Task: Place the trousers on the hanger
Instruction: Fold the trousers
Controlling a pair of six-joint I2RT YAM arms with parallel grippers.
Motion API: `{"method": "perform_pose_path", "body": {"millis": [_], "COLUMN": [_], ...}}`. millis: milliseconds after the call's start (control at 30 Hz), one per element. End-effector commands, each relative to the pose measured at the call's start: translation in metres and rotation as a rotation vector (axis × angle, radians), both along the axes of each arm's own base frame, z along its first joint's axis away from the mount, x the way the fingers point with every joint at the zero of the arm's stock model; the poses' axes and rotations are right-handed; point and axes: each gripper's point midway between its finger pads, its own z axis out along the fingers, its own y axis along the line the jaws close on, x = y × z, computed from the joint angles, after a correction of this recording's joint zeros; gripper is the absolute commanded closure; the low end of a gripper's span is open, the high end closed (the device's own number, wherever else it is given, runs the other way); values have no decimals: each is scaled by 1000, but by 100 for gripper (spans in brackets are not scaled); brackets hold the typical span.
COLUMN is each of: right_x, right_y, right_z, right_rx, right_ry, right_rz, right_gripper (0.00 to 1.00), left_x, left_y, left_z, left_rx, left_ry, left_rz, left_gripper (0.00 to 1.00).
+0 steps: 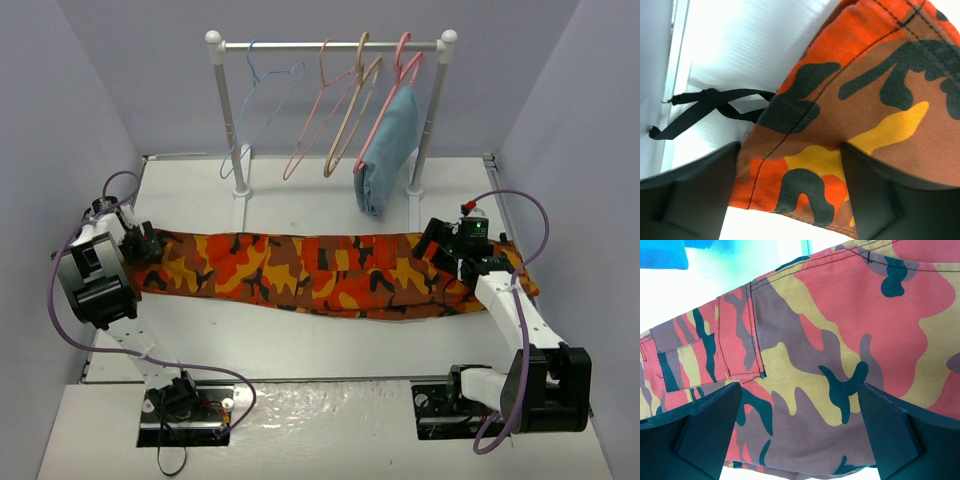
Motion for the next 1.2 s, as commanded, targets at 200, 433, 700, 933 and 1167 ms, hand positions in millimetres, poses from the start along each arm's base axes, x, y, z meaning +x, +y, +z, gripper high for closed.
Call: {"method": "perform_pose_path", "body": {"millis": [200, 433, 700, 933, 1167], "right_x": [10, 11, 12, 16, 20], "right_y": [3, 5, 1, 1, 1], "right_z": [14, 26, 45, 53, 62], "right_rx": [7, 23, 3, -2, -5], "right_ry": [-66, -92, -112, -114, -133], "right_rz": [5, 8, -1, -1, 1], "right_gripper": [1, 1, 1, 1, 1], "left_x": [-13, 26, 4, -25, -6], "left_y": [-46, -42, -5, 22, -28], "left_z": [-10, 88, 261, 345, 360], "left_rx": [-144, -165, -12, 189, 5], "left_ry": [43, -166, -424, -505, -624], "left_rz": [-42, -11, 137, 219, 112], "left_gripper": [100, 100, 100, 100, 100]}}
